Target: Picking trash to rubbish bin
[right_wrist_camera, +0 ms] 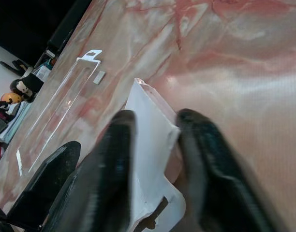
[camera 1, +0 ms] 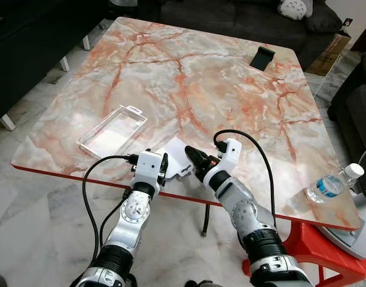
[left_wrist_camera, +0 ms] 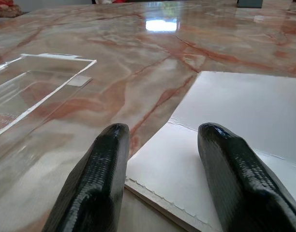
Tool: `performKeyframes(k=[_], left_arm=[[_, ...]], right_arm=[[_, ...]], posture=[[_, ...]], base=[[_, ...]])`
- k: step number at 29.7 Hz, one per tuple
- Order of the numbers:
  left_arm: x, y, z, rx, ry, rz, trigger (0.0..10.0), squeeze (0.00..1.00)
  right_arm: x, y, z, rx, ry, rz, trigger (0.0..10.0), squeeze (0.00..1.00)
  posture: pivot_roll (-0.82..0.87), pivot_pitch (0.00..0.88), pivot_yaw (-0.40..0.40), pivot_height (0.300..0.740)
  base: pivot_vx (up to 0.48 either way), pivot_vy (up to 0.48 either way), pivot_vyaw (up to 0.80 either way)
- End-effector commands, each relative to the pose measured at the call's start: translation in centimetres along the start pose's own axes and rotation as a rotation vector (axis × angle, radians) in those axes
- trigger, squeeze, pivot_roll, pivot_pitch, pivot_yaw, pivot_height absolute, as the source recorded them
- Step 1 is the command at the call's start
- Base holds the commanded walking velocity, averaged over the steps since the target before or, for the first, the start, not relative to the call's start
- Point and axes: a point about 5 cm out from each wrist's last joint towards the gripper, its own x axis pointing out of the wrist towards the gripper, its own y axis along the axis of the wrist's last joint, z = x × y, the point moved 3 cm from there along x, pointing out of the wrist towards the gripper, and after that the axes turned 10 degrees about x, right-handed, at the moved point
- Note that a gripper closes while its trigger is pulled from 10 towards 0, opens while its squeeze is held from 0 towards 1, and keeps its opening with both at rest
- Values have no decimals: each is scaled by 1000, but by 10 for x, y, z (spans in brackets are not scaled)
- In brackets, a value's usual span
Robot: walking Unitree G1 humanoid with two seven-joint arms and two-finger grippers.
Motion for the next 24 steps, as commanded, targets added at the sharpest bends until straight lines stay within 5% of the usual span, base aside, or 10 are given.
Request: performKeyframes(k=[1, 24], left_arm=[[1, 0, 7, 7, -24, -8, 10000, 0], [2, 1, 6, 21, -26, -2, 10000, 0]], right_arm=[[0, -4, -6, 29, 25, 3, 0, 0], [0, -7, -6, 30, 30, -4, 0, 0]], posture=[[-82, 132, -169, 740], [-80, 130, -166, 740]], base=[[0, 0, 0], [0, 0, 0]])
